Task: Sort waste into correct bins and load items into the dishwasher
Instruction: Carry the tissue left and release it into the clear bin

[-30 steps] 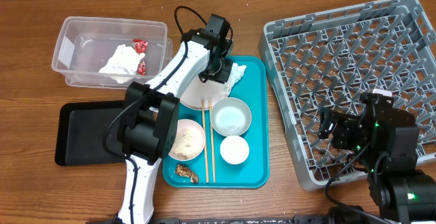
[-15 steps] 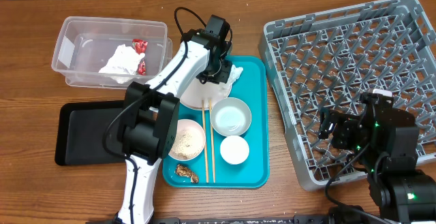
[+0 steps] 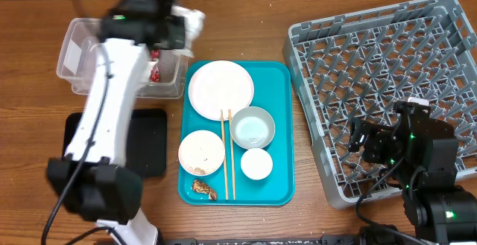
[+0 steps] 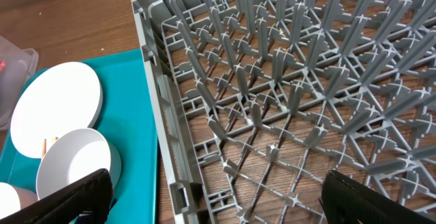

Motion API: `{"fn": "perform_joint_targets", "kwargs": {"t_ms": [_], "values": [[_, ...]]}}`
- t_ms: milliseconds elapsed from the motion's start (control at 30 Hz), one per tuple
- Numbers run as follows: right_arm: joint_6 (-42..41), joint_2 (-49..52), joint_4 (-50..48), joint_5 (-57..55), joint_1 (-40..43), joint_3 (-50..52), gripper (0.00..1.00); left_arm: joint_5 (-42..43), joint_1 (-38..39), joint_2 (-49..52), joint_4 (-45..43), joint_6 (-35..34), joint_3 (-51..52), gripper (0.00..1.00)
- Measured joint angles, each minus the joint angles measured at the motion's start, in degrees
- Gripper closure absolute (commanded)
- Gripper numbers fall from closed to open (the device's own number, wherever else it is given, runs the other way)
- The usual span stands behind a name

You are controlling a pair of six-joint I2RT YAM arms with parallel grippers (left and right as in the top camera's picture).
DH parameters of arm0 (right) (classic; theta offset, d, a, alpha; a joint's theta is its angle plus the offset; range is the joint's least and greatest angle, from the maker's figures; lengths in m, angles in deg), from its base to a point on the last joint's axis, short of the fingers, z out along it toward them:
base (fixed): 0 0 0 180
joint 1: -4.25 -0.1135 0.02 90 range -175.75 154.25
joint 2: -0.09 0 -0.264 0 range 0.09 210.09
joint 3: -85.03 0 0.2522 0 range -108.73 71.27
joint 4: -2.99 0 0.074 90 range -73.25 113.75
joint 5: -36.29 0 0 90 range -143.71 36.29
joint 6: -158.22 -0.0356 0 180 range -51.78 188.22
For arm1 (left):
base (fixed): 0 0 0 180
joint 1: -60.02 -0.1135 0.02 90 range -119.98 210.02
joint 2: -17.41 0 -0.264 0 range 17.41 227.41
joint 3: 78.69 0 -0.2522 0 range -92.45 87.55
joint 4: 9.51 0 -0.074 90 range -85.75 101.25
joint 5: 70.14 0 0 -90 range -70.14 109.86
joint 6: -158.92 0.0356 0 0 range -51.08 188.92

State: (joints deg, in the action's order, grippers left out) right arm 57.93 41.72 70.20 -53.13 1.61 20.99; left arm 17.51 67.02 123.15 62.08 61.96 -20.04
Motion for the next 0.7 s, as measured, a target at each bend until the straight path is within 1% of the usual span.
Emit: {"fn": "perform_joint_targets", "kwargs": {"t_ms": [100, 233, 267, 300, 333, 367, 500, 633, 700], "values": [[0.0, 0.0, 0.0, 0.0, 0.0, 0.0, 0.00, -0.4, -3.9, -0.4, 2.3, 0.0, -0.1, 0.96], [0.0, 0.0, 0.0, 0.0, 0.0, 0.0, 0.00, -0.7, -7.1, 0.7, 4.9, 0.0, 0.0, 0.95], [0.0, 0.0, 0.0, 0.0, 0.0, 0.0, 0.00, -0.7, -7.6, 1.0, 5.3, 0.0, 0.0, 0.91], [0.0, 0.0, 0.0, 0.0, 0.0, 0.0, 0.00, -0.8, -7.9, 1.2, 5.9, 0.0, 0.0, 0.82], [0.0, 0.0, 0.0, 0.0, 0.0, 0.0, 0.00, -0.9, -8.2, 1.4, 6.6, -0.1, 0.0, 0.71], [0.0, 0.0, 0.0, 0.0, 0.0, 0.0, 0.00, -0.9, -8.3, 1.6, 7.1, -0.3, 0.0, 0.65], [0.0, 0.0, 0.0, 0.0, 0.0, 0.0, 0.00, -1.0, -8.2, 1.7, 8.4, -0.2, 0.0, 0.54], [0.0, 0.0, 0.0, 0.0, 0.0, 0.0, 0.00, -0.9, -8.2, 1.7, 9.9, -0.2, 0.0, 0.48], [0.0, 0.0, 0.1, 0.0, 0.0, 0.0, 0.00, -1.0, -8.2, 1.7, 10.7, -0.2, 0.1, 0.47]]}}
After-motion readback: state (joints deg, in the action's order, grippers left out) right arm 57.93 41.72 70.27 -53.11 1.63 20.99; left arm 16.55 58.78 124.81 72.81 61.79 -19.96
